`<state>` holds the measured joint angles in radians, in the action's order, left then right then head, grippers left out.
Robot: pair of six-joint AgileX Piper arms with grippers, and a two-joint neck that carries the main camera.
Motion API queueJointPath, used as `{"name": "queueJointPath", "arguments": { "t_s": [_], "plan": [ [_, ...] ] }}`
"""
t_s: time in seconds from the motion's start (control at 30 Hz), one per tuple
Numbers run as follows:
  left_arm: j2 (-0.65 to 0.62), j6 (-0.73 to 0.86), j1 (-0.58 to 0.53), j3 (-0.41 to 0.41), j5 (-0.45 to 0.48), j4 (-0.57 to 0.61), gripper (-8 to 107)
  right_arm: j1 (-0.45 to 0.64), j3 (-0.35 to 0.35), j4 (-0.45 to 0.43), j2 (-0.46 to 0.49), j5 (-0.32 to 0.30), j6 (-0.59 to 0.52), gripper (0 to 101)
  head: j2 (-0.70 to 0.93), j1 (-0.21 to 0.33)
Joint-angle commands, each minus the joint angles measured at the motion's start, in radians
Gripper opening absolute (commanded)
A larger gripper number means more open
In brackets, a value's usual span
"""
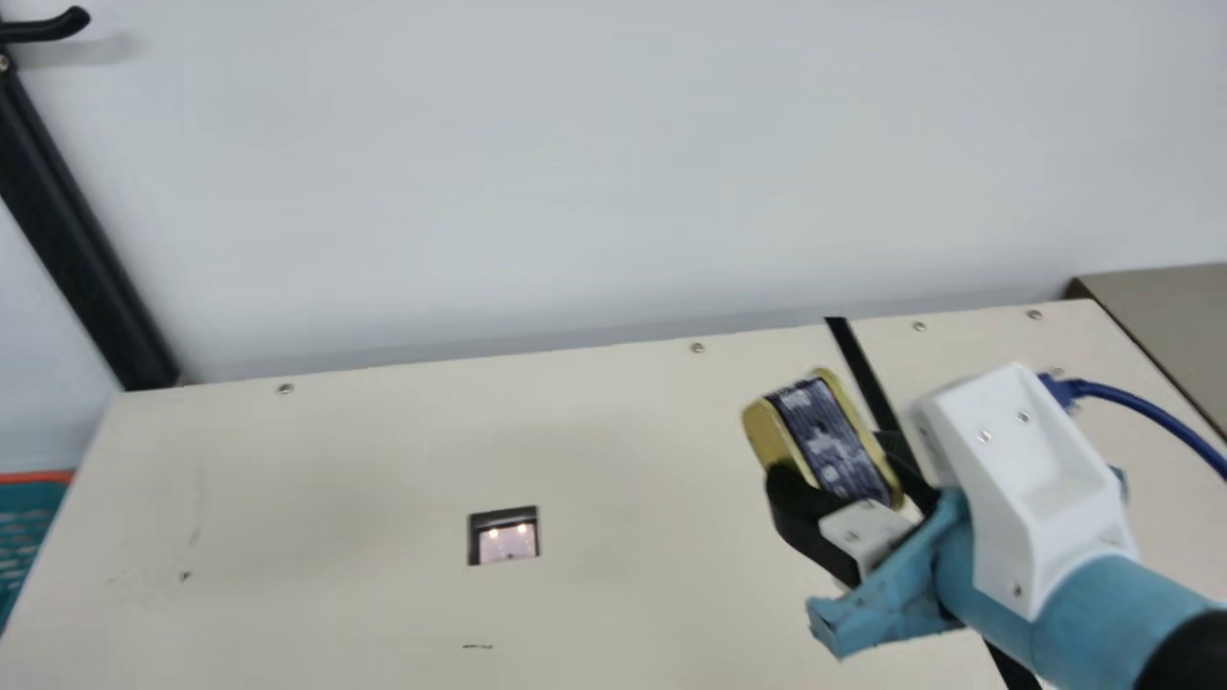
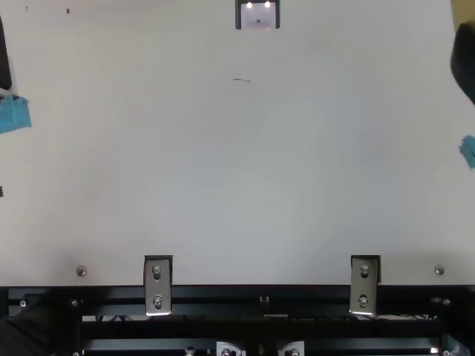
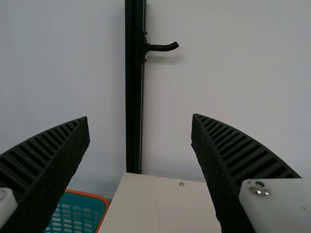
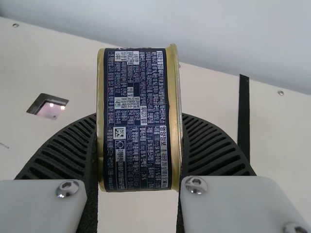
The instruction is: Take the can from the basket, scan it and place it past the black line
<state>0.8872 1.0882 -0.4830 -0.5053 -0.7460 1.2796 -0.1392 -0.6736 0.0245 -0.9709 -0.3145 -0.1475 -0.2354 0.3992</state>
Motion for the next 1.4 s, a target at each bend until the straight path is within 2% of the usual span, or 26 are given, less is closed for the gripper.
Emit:
{"name": "queueJointPath", "arguments": {
  "t_s": [0.0, 0.7, 1.07, 1.37],
  "plan": [
    [0.000, 0.000, 0.000, 0.000, 0.000, 0.000, 90, 0.006, 0.003, -0.022, 0.005, 0.007, 0.030, 0, -0.040, 0.037],
    [0.000, 0.000, 0.000, 0.000, 0.000, 0.000, 90, 0.088, 0.035, -0.218, 0.068, 0.017, 0.272, 0, -0.401, 0.037],
    [0.000, 0.000, 0.000, 0.000, 0.000, 0.000, 90, 0.152, 0.042, -0.298, 0.120, -0.006, 0.400, 0, -0.401, 0.037],
    [0.000, 0.000, 0.000, 0.000, 0.000, 0.000, 90, 0.177, 0.011, -0.329, 0.168, -0.072, 0.474, 0, -0.401, 0.037]
  ]
}}
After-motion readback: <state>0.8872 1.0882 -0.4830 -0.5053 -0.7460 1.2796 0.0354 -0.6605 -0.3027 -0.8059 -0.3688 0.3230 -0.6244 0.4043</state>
